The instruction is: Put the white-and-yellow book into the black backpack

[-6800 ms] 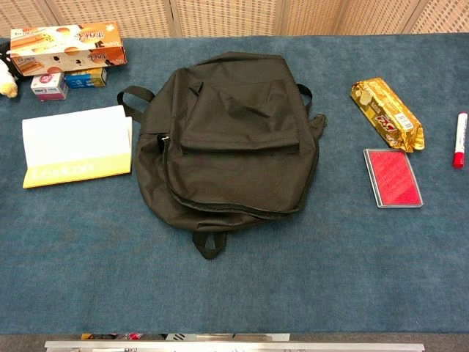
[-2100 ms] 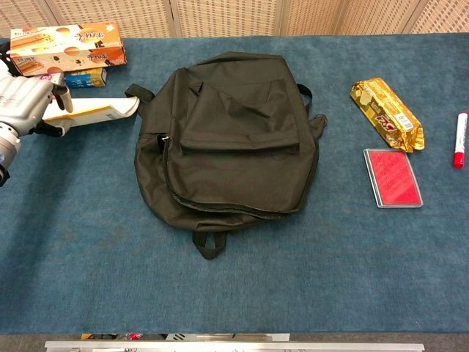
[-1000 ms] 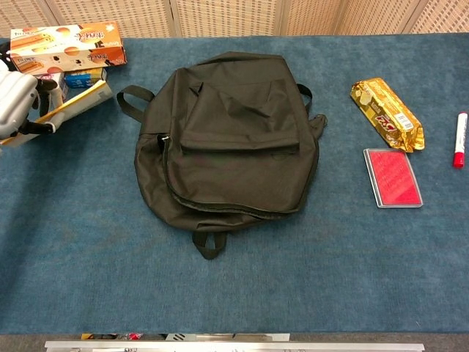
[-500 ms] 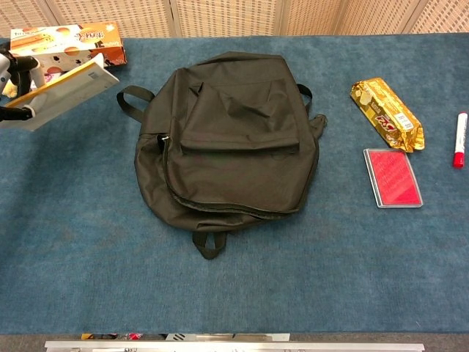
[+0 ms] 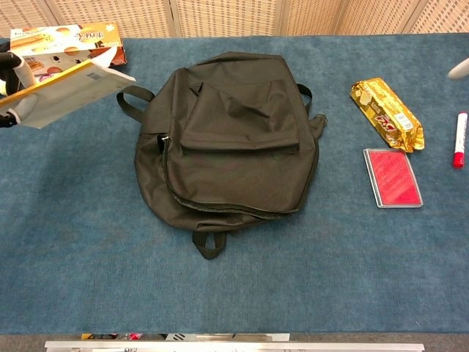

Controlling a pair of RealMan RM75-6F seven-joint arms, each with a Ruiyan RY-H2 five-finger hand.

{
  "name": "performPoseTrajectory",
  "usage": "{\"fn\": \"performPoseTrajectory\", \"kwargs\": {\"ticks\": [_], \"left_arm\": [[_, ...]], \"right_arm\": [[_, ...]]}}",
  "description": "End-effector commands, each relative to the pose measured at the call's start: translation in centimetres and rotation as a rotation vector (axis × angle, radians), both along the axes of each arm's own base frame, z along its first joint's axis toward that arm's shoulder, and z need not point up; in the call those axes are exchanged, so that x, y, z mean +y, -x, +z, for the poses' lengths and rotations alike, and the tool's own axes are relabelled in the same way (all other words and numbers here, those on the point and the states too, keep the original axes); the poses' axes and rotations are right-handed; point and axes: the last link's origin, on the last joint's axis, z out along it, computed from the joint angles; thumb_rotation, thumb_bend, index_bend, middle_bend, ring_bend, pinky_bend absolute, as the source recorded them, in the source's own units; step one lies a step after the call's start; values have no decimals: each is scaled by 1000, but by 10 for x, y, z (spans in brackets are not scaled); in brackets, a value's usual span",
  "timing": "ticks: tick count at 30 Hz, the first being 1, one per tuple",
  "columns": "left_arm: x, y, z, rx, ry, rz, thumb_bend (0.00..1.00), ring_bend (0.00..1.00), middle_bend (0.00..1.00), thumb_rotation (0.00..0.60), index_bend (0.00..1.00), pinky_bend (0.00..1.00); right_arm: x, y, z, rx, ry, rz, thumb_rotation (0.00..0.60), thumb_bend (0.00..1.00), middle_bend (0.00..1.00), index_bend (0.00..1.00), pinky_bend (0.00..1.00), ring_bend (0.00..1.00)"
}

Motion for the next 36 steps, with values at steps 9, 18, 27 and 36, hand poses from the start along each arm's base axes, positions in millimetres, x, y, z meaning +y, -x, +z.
{"fn": "performPoseTrajectory", "kwargs": {"ticks": [9,18,27,36], "left_arm": [[-32,-7,-2,10,32,-70,358,537,668,600,776,587],[-42,-7,1,9,26,-86,358,537,669,600,776,588],[-48,-4,0,14,35,-95,358,537,669,600,778,587],[-49,-5,-1,13,52,-104,358,537,669,600,778,587]], "right_arm": [[-12,-63,-65,109,-226,138,600,150,282,298,292,196],[-20,-88,-116,147,-296,179,600,129,292,298,292,196],[-24,-102,-160,205,-309,202,600,126,292,298,292,197],[-27,-117,-194,242,-322,212,600,124,292,298,292,196]]}}
